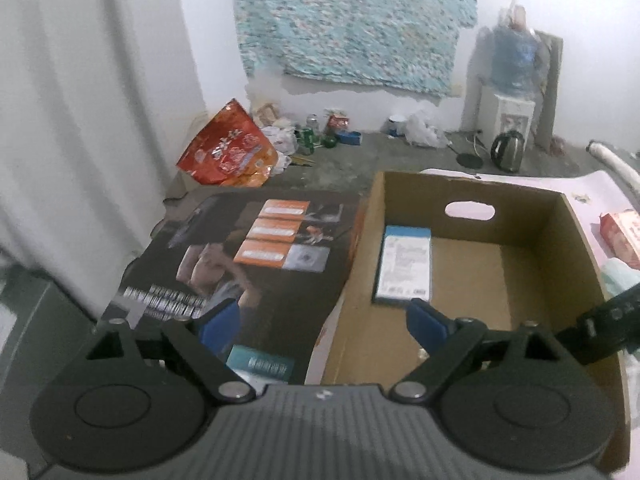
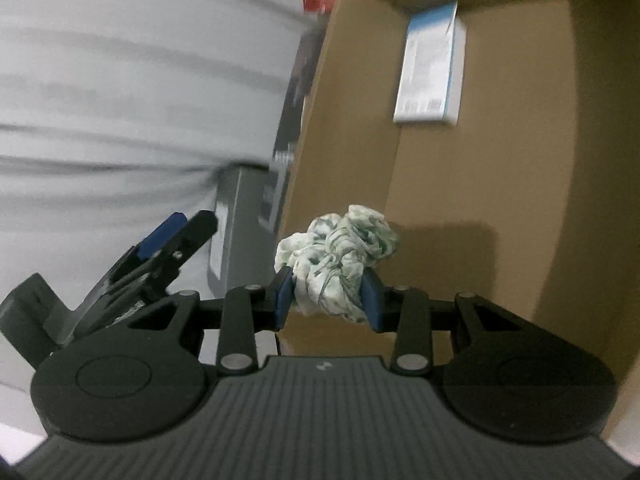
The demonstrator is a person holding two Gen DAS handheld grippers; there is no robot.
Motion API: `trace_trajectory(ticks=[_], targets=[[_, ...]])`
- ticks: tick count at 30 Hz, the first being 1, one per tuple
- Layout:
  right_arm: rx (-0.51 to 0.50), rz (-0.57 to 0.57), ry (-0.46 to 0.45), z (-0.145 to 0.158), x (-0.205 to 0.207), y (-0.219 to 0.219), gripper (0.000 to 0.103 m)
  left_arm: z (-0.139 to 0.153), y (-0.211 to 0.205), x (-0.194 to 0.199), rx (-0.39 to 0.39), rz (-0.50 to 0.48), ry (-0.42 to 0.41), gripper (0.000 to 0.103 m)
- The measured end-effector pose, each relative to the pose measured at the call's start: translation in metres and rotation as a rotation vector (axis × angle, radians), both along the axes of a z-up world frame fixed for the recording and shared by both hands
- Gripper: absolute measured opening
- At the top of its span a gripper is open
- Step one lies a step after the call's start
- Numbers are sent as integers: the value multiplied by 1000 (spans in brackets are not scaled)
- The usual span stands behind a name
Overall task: Organize soft objects
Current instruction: 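Open left tool dropping medicine box while right tool releases scrunchie into box, then grasp white cotton-swab bag with left tool while right tool reaches pink plush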
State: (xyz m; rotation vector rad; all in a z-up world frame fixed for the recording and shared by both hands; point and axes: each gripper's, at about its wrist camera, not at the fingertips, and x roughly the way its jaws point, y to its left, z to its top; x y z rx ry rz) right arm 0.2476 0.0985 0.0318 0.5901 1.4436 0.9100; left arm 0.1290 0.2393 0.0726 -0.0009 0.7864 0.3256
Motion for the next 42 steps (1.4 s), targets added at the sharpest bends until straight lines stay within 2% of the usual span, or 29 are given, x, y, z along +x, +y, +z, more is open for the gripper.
trace_trajectory(ticks=[7,9,11,12,14,15,19,22,24,26,28,30,36,39,42], targets=[[-113,58,28,-35,-26,46,38,-24,20,-71,-16,109,-47,92],[-158,88,48,-49,-31,61,50,-32,25,-83,-7,153,-41,92],[-179,127,78,-57,-37,70,53,-40,30,-94,-21,179,-34,92],[-189,131,81,-58,-39,72,59,-41,33,-99,-33,186,-35,92],[-194,134,59,-54,-41,70,71,-44,34,-109,-58,198,-42,92],[-191,126,44,-50,-41,67,73,-45,35,-113,-72,204,-47,92],[-153,73,3,-29,-40,45,74,-43,36,-124,-153,209,-91,92],[-88,18,-41,-4,-35,17,74,-37,27,-132,-204,195,-138,93],[-18,-21,-87,18,-40,-13,74,-32,17,-136,-204,171,-172,93],[33,-64,-146,39,-50,-48,74,-27,-1,-137,-159,127,-213,93],[62,-107,-208,60,-60,-90,74,-20,-23,-139,-132,56,-261,93],[74,-170,-276,80,-75,-137,74,-13,-42,-139,-149,-21,-293,93],[-26,-445,-487,117,-140,-299,75,2,-123,-125,-170,-262,-310,94],[-59,-599,-527,119,-175,-374,76,-2,-169,-114,-197,-393,-295,98],[-66,-738,-516,108,-211,-435,77,-12,-220,-95,-214,-516,-258,98]])
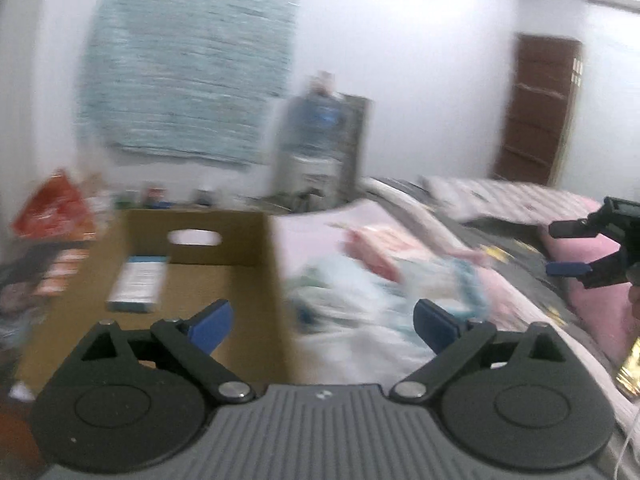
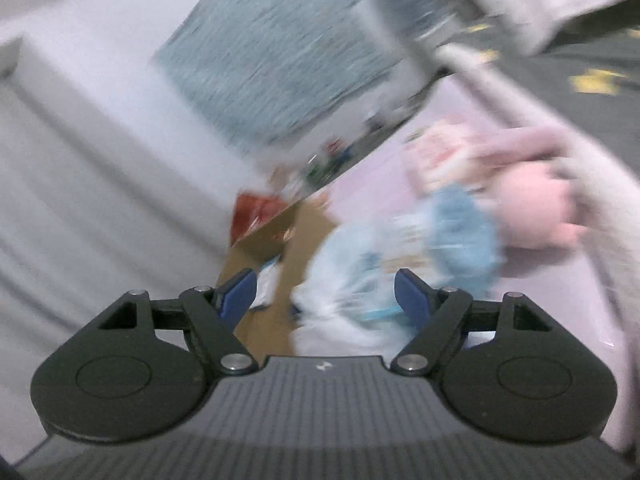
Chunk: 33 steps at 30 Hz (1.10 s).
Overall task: Organize soft objects
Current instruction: 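Grasp white cotton-swab bag with left tool while right tool reaches pink plush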
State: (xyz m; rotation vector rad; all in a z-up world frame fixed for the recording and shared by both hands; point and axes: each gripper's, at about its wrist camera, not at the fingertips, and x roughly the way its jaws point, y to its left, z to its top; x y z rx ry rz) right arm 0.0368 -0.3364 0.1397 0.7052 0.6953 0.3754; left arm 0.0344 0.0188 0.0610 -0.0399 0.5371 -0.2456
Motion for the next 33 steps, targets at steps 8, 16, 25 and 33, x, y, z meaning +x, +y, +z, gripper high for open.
trace_trajectory(ticks=[8,16,25,33], targets=[[60,-74,52,-82,-30,-18,77,-29,-93,66,38,-165,110,98],[-25,-75,17,-124,12,12,76,-48,-162,160,155,-187,281,102],[74,-137,48,-162,68,1,72,-90,-182,230,160,-135,457,102],[120,-132,81,-183,84,-2,70,-103,-187,247,160,-148,495,102]])
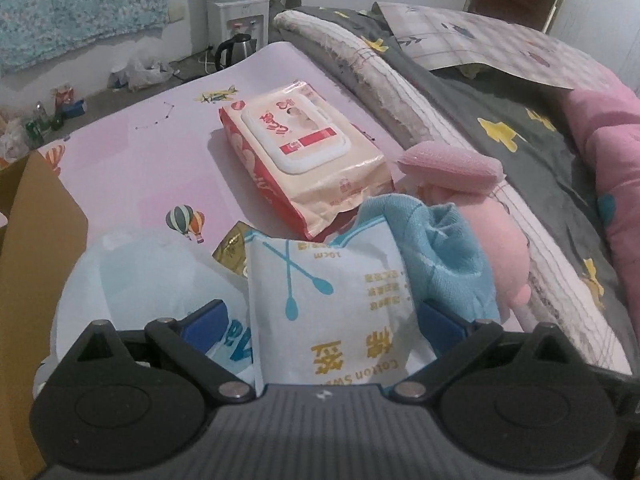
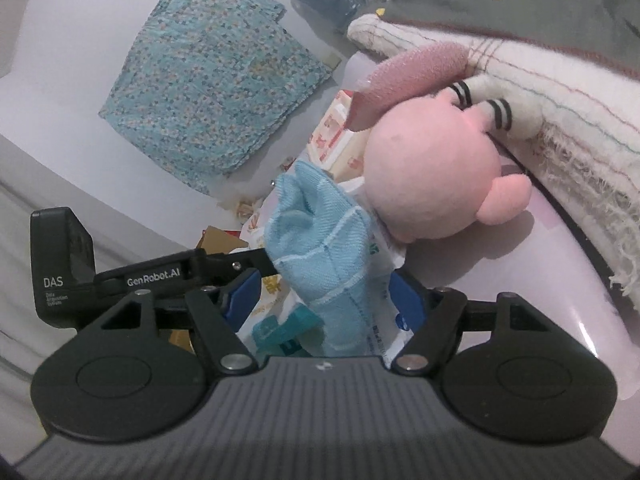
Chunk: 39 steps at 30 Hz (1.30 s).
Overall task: Organize soft objects
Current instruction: 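Grasp white cotton-swab bag with left tool while right tool reaches pink plush, then grasp pink knitted item beside the plush toy with right tool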
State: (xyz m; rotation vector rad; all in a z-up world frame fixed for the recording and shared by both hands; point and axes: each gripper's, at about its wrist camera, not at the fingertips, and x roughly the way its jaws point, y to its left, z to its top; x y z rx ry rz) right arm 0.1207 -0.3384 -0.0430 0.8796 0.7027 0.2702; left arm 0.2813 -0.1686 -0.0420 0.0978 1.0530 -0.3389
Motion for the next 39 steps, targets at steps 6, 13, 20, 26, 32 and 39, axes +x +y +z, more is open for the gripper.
trace_trajectory(ticks=[6,13,20,26,32,39], targets=[[39,-2,-1,-8,8,-1,70,5,0,0,-27,7,30,100],[59,-3,13,-16,6,-2,70,-1,-6,3,-38,22,55,101],[56,-24,10,-14,6,-5,69,-1,5,0,-95,53,64,72],[35,-16,6,-10,24,1,64,11,17,-10,-161,67,68,65],[-27,-8,30,-4,32,12,59,25,30,-25,-203,66,44,64],[16,-85,-76,49,11,-30,63,43,46,-35,-285,66,2,64]])
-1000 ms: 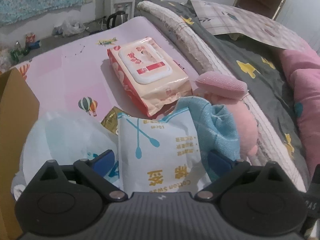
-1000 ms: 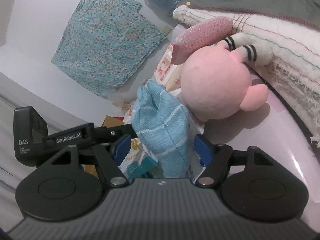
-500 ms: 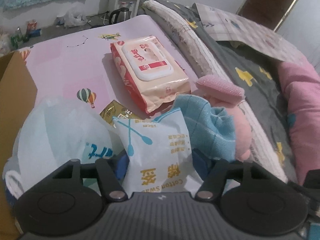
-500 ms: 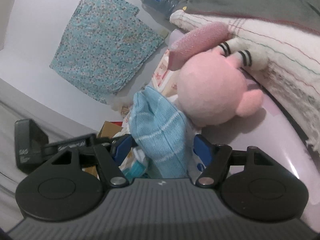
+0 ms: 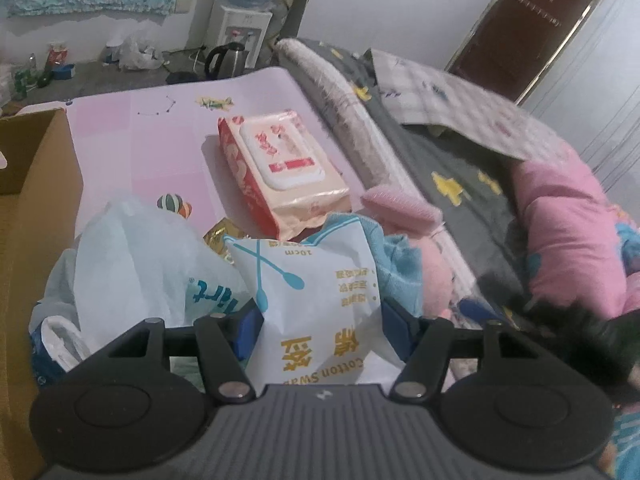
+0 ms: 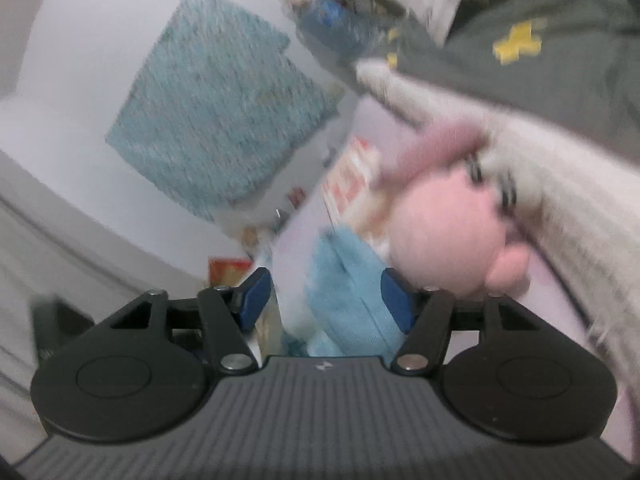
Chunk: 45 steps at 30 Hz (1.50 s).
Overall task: Organize soft objects
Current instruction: 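Grasp pink knitted item beside the plush toy with right tool, then carry cotton-swab bag in left tool while right tool carries pink item toward box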
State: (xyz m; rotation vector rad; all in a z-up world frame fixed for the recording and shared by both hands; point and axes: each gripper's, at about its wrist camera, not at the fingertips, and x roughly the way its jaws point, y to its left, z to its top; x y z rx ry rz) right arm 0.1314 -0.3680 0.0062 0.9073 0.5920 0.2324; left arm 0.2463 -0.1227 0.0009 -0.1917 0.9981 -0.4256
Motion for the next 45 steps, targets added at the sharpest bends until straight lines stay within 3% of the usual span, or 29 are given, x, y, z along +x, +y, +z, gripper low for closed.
trace_trajectory(ticks=[4,8,14,16,17,19,25,31,37,45], targets=[[48,-86,27,9,28,-35,65,3,2,-3,-29,-9,-12,64],[142,-172,163,-19,75,-70,65,2,3,-6,-43,-20,-17,64],[198,-199,308,-57,122,-73,59,2,5,-6,-39,-26,-29,63],[201,-194,314,-63,131,-70,53,1,5,-6,-39,-29,-31,63],[203,-188,315,-66,135,-69,43,1,6,-6,-40,-31,-32,63],[204,-178,315,-71,139,-67,41,1,6,-7,-41,-33,-34,62],[235,-166,182,-58,122,-60,38,11,12,-16,-65,-40,-60,61],[209,-132,30,-12,84,-52,38,35,19,-36,-101,-51,-125,61],[138,-24,-65,42,43,-27,38,64,36,-64,-103,-43,-195,61],[71,167,-131,104,7,45,38,100,85,-102,-67,14,-298,61]])
